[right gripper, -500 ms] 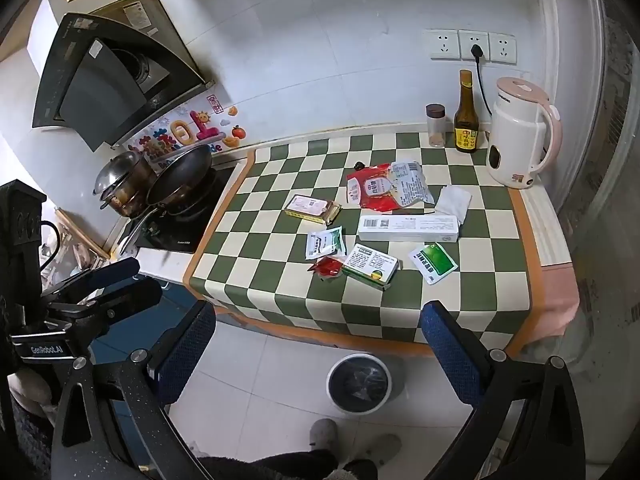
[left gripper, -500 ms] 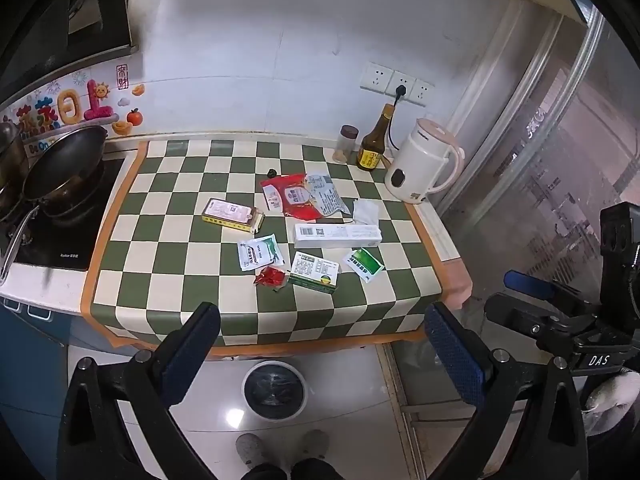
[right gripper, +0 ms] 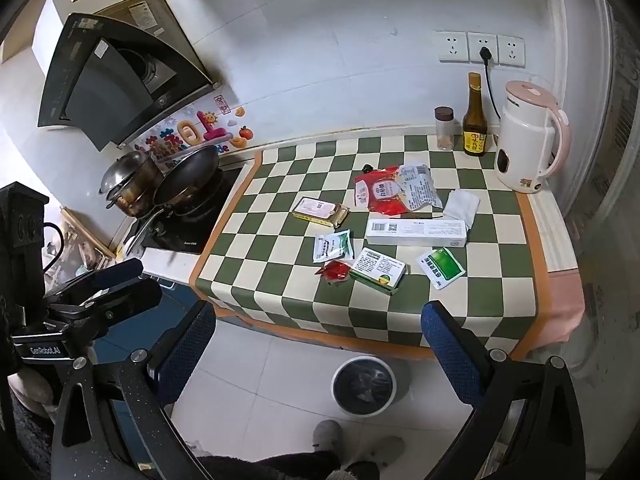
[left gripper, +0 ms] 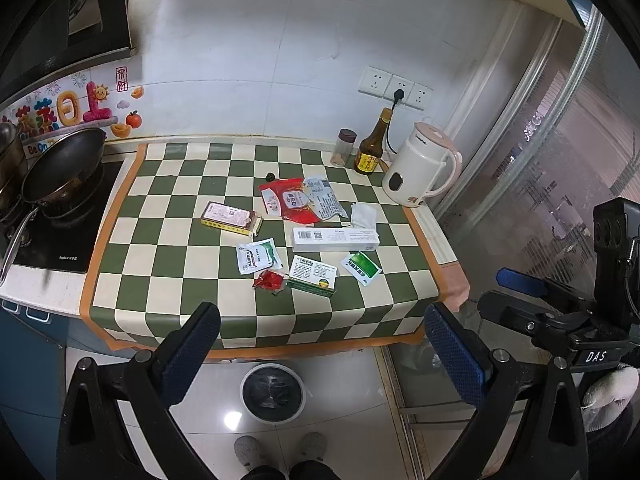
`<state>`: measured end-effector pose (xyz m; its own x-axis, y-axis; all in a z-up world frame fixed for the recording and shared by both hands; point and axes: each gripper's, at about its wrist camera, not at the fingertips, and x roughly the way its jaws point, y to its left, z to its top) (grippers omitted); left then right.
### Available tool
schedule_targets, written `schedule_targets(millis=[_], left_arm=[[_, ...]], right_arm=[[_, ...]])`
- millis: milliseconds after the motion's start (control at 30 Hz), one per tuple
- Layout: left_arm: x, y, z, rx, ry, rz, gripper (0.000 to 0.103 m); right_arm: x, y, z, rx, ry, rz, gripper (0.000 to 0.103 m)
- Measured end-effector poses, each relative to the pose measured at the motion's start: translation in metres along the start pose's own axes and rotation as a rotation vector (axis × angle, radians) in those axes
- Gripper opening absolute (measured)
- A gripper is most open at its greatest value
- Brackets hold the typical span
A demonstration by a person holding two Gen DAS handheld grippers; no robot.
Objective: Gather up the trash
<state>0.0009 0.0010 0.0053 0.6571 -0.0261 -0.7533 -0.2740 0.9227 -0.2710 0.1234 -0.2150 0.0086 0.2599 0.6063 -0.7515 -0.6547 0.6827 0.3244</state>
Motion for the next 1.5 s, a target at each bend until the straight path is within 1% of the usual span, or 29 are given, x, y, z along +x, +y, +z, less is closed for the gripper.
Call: schedule_targets(millis=[967,1500], left_arm=[[-0.003,-0.005,-0.001,0.011,-0.002,-0.006,0.103],[-0.002,-0.006,-0.003,0.008,0.000,-0.011,0.103]], right_arm=[[0.003,0.010,-0.002,-0.012,0.001,0.004,0.103],[0.005,0.011,-0.001,-0.024,0.016,0.014,0.103]])
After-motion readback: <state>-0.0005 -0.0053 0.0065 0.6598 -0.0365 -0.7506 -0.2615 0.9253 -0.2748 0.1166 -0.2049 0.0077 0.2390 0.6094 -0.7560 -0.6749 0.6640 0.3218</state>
